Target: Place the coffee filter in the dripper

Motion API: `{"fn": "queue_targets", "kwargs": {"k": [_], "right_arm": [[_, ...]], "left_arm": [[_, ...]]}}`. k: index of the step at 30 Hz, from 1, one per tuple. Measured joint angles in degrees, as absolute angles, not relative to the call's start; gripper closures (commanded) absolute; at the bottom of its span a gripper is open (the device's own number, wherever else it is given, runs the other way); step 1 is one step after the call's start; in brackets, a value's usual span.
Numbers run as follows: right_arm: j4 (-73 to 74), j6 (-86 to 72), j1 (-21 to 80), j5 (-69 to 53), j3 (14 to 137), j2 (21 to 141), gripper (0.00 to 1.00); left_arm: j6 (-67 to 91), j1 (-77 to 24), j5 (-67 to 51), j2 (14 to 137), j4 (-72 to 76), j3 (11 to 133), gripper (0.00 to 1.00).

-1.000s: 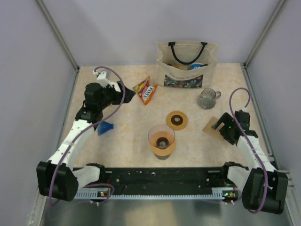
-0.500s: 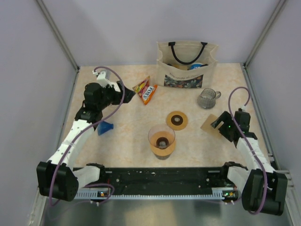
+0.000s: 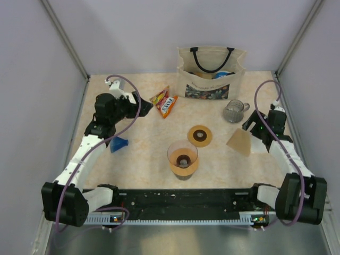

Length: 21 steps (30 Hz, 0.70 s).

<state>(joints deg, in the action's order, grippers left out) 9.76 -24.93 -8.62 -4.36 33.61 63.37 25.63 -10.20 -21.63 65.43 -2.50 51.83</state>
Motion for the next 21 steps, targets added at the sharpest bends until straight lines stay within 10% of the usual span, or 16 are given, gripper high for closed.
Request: {"fn": "queue_targets", "kwargs": {"k": [21], "right_arm": [[9.80, -12.73, -8.62, -12.19, 41.78, 84.03, 0.37]], "left_arm": [[25.54, -9.72, -21.63, 65.41, -2.52, 51.83, 0.01]]}}
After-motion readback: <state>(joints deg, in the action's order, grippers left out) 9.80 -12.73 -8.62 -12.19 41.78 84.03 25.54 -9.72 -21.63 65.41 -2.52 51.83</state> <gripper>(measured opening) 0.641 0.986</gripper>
